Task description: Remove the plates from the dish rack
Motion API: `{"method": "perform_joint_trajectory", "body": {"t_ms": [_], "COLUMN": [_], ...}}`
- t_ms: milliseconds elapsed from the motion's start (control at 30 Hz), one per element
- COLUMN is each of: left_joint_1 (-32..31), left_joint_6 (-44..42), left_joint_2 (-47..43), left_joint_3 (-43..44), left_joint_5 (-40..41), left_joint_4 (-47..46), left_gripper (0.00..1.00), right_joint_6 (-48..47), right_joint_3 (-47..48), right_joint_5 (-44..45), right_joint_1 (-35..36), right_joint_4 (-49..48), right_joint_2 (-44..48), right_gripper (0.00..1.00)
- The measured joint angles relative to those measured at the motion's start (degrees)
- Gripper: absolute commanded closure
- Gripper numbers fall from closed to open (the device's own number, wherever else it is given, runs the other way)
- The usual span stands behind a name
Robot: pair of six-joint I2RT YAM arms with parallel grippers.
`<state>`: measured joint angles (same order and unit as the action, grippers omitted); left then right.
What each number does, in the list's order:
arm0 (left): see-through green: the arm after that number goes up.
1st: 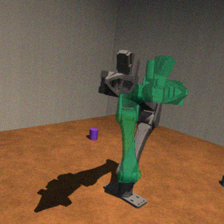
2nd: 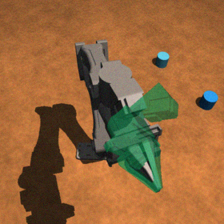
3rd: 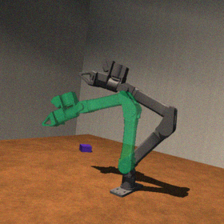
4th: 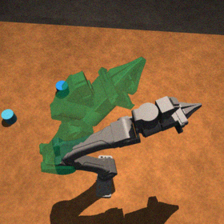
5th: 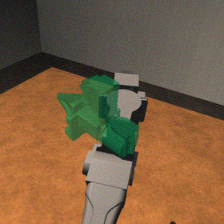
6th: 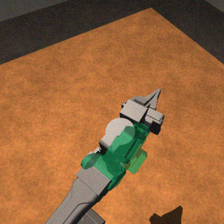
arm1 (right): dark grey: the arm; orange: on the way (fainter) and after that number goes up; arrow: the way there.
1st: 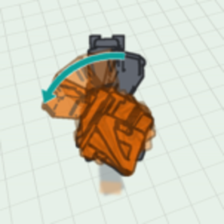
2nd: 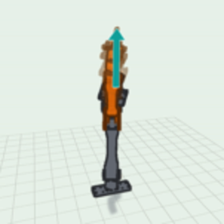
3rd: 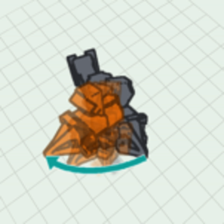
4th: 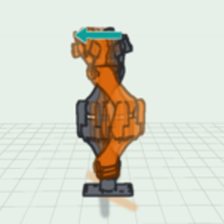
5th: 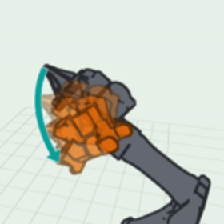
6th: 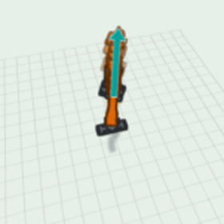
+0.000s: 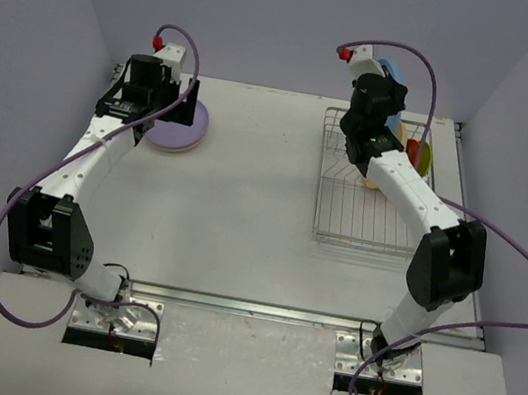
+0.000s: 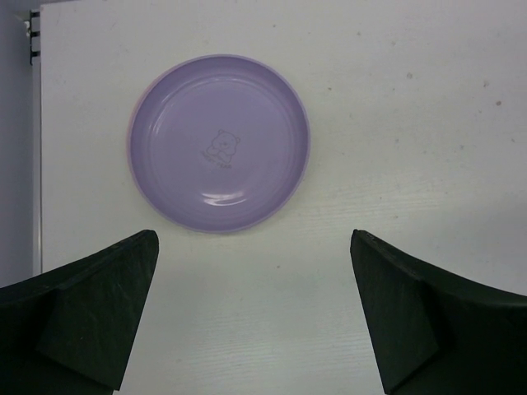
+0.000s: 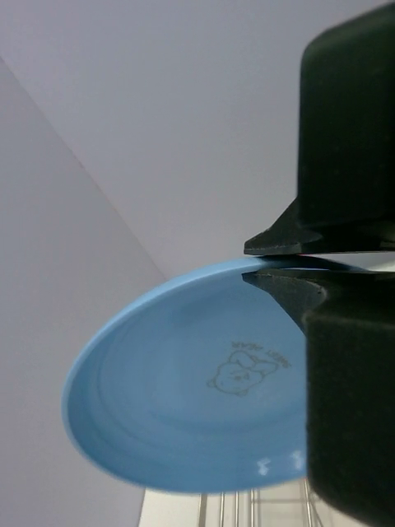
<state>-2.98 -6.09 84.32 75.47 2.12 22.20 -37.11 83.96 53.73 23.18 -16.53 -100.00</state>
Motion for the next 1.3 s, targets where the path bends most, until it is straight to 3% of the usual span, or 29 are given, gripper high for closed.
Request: {"method": "perform_joint_trajectory", "body": {"t_ms": [100, 233, 367, 633, 933, 1033, 1067, 1100, 1233, 1300], "left_joint_1": [0.0, 0.1, 0.0, -0.4, -4.1, -5.9, -6.5, -7.0, -8.0, -8.3], "left_joint_6": [0.4, 1.8, 4.8, 7.9, 7.7, 7.3, 6.7, 6.3, 4.9, 4.5], "left_joint_2": [-0.5, -2.1, -3.3, -3.3, -1.0, 0.1, 0.4, 0.8, 1.9, 2.2], "left_joint_3": [0.5, 0.6, 0.6, 0.6, 1.1, 1.1, 1.1, 1.1, 1.1, 1.1], "left_joint_5": [-5.1, -17.3, -30.5, -42.9, -46.3, -46.2, -46.1, -45.8, -44.3, -43.6], "left_joint_4": [0.0, 0.1, -0.1, 0.7, 2.9, 4.0, 4.4, 4.8, 6.2, 6.7], "left_gripper": [0.0, 0.06, 0.12, 0.22, 0.33, 0.46, 0.47, 0.62, 0.91, 0.98], "right_joint_6": [6.5, 21.5, 32.8, 44.3, 48.6, 49.3, 49.4, 49.5, 49.7, 49.8], "right_joint_3": [2.2, 7.7, 7.3, 1.4, 0.5, 0.9, 1.1, 1.3, 1.5, 1.6], "right_joint_5": [-3.7, -16.2, -32.7, -54.0, -62.8, -63.9, -64.2, -64.4, -64.5, -64.3], "right_joint_1": [1.6, 1.4, 1.0, 2.1, 3.8, 4.0, 4.1, 4.1, 4.1, 4.1], "right_joint_4": [8.4, 25.7, 36.8, 43.6, 45.1, 45.4, 45.5, 45.5, 45.6, 45.8], "right_joint_2": [3.9, 7.8, 12.5, 15.1, 14.5, 13.9, 13.5, 13.2, 12.6, 12.4], "right_gripper": [1.0, 1.0, 1.0, 1.0, 1.0, 1.0, 1.0, 1.0, 1.0, 0.89]}}
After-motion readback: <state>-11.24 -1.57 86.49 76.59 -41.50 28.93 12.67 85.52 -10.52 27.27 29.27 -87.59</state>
